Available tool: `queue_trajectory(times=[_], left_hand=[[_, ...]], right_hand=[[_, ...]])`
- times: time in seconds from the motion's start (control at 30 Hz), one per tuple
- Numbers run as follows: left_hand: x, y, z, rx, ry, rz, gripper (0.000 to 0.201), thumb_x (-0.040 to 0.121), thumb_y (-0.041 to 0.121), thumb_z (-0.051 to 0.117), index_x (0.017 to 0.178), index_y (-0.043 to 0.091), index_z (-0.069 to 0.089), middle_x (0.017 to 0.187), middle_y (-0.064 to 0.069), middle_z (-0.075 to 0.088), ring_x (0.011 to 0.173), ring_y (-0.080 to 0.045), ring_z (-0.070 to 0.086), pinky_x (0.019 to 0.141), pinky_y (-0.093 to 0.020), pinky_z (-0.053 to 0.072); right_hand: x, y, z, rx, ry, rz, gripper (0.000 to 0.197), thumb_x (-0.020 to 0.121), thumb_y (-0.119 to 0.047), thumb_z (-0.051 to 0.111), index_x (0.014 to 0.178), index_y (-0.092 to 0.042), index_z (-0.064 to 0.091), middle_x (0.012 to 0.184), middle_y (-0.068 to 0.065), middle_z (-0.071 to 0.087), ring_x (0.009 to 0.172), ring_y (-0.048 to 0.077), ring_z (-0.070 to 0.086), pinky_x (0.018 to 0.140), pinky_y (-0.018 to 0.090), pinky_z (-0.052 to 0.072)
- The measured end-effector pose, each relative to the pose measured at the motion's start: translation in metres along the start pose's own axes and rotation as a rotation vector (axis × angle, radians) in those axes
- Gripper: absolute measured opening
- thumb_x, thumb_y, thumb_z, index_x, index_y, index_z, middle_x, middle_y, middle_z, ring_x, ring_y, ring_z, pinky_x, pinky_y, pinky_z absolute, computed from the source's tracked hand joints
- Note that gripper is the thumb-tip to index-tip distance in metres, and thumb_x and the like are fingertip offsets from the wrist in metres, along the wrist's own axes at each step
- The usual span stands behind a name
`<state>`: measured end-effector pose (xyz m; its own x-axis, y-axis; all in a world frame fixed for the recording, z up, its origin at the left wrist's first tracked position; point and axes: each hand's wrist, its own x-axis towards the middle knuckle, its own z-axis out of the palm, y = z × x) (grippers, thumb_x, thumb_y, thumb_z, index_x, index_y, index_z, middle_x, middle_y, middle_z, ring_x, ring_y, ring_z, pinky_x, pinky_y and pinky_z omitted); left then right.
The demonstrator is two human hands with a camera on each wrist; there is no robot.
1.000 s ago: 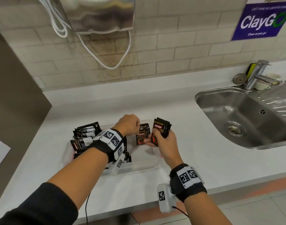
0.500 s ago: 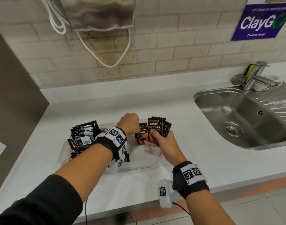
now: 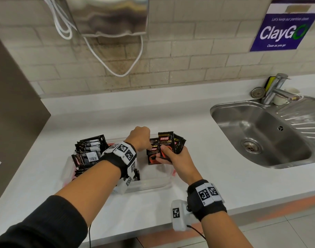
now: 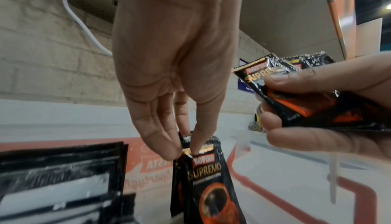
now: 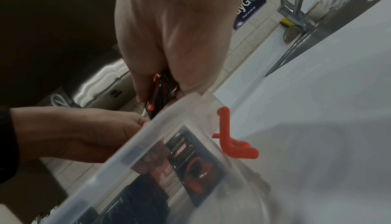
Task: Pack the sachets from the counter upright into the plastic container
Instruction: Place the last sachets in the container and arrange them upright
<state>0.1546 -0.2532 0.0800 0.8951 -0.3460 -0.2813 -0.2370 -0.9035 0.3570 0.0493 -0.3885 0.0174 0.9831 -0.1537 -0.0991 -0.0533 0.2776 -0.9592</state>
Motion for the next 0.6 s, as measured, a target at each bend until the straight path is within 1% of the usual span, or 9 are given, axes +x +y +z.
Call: queue_trajectory(times=[0.03, 0.13, 0.17, 0.2, 0.27, 0.33, 0.4, 0.47, 0.6], left_hand=[[-0.001, 0.000, -0.002, -0.002, 0.008, 0.000, 0.022, 0.083, 0.010, 0.075, 0.099, 0.002, 0.064, 0.098, -0.014, 0.067, 0.085, -0.032, 0.071, 0.079, -0.044, 0.061], [-0.003, -0.004, -0.012, -0.040, 0.082, 0.034, 0.008, 0.088, 0.012, 0.064, 0.095, 0.011, 0.062, 0.095, -0.008, 0.067, 0.083, -0.027, 0.069, 0.079, -0.043, 0.060], [-0.003, -0.005, -0.016, -0.080, 0.110, 0.065, 0.005, 0.090, 0.012, 0.059, 0.094, 0.014, 0.062, 0.095, -0.006, 0.067, 0.080, -0.025, 0.068, 0.078, -0.041, 0.060], [-0.004, -0.006, -0.020, -0.147, 0.122, 0.102, 0.009, 0.092, 0.011, 0.054, 0.094, 0.015, 0.062, 0.096, -0.006, 0.068, 0.077, -0.021, 0.067, 0.076, -0.038, 0.059], [-0.007, -0.006, -0.027, -0.335, 0.073, 0.186, 0.018, 0.095, 0.008, 0.051, 0.095, 0.018, 0.066, 0.096, -0.004, 0.070, 0.072, -0.016, 0.068, 0.065, -0.032, 0.057], [-0.011, -0.005, -0.033, -0.487, 0.009, 0.256, 0.021, 0.096, 0.008, 0.054, 0.095, 0.022, 0.070, 0.098, -0.002, 0.071, 0.072, -0.014, 0.071, 0.058, -0.026, 0.053], [-0.014, -0.003, -0.034, -0.557, -0.029, 0.297, 0.018, 0.095, 0.010, 0.059, 0.096, 0.023, 0.071, 0.098, -0.003, 0.071, 0.074, -0.016, 0.072, 0.059, -0.025, 0.052], [-0.015, -0.002, -0.031, -0.588, -0.046, 0.317, 0.013, 0.092, 0.009, 0.066, 0.097, 0.020, 0.071, 0.089, -0.003, 0.071, 0.072, -0.016, 0.071, 0.059, -0.025, 0.052], [-0.016, -0.004, -0.026, -0.659, -0.021, 0.310, 0.013, 0.088, 0.003, 0.072, 0.094, 0.013, 0.066, 0.080, -0.008, 0.069, 0.065, -0.014, 0.066, 0.061, -0.029, 0.055]], right_hand=[[0.000, 0.000, 0.000, 0.000, -0.002, -0.001, 0.023, 0.097, -0.014, 0.064, 0.119, -0.007, 0.066, 0.101, 0.017, 0.076, 0.095, 0.033, 0.074, 0.075, 0.032, 0.062], [0.001, 0.001, -0.002, -0.025, 0.006, 0.012, 0.023, 0.097, -0.020, 0.065, 0.119, -0.011, 0.066, 0.101, 0.014, 0.076, 0.094, 0.031, 0.075, 0.085, 0.050, 0.058], [0.001, 0.001, -0.003, -0.023, 0.009, 0.019, 0.023, 0.097, -0.022, 0.066, 0.118, -0.011, 0.067, 0.101, 0.015, 0.076, 0.094, 0.031, 0.075, 0.086, 0.053, 0.056], [0.002, 0.002, -0.003, -0.008, 0.009, 0.022, 0.023, 0.097, -0.021, 0.066, 0.118, -0.010, 0.067, 0.101, 0.016, 0.076, 0.094, 0.032, 0.075, 0.088, 0.054, 0.056], [0.002, 0.001, -0.002, 0.044, 0.004, 0.018, 0.022, 0.096, -0.017, 0.067, 0.117, -0.009, 0.067, 0.101, 0.017, 0.075, 0.093, 0.032, 0.074, 0.088, 0.050, 0.059], [0.003, -0.001, 0.000, 0.094, -0.002, 0.009, 0.021, 0.095, -0.014, 0.068, 0.115, -0.010, 0.068, 0.101, 0.016, 0.075, 0.091, 0.031, 0.074, 0.081, 0.041, 0.062], [0.003, -0.003, 0.001, 0.115, -0.010, 0.006, 0.025, 0.093, -0.013, 0.069, 0.117, -0.009, 0.068, 0.102, 0.015, 0.075, 0.093, 0.031, 0.074, 0.078, 0.037, 0.062], [0.003, -0.004, 0.002, 0.117, -0.019, 0.002, 0.030, 0.092, -0.013, 0.070, 0.121, -0.009, 0.066, 0.105, 0.015, 0.075, 0.096, 0.031, 0.073, 0.079, 0.038, 0.062], [0.002, -0.006, 0.006, 0.114, -0.041, 0.000, 0.039, 0.087, -0.019, 0.075, 0.124, -0.010, 0.065, 0.111, 0.017, 0.073, 0.100, 0.032, 0.072, 0.080, 0.039, 0.062]])
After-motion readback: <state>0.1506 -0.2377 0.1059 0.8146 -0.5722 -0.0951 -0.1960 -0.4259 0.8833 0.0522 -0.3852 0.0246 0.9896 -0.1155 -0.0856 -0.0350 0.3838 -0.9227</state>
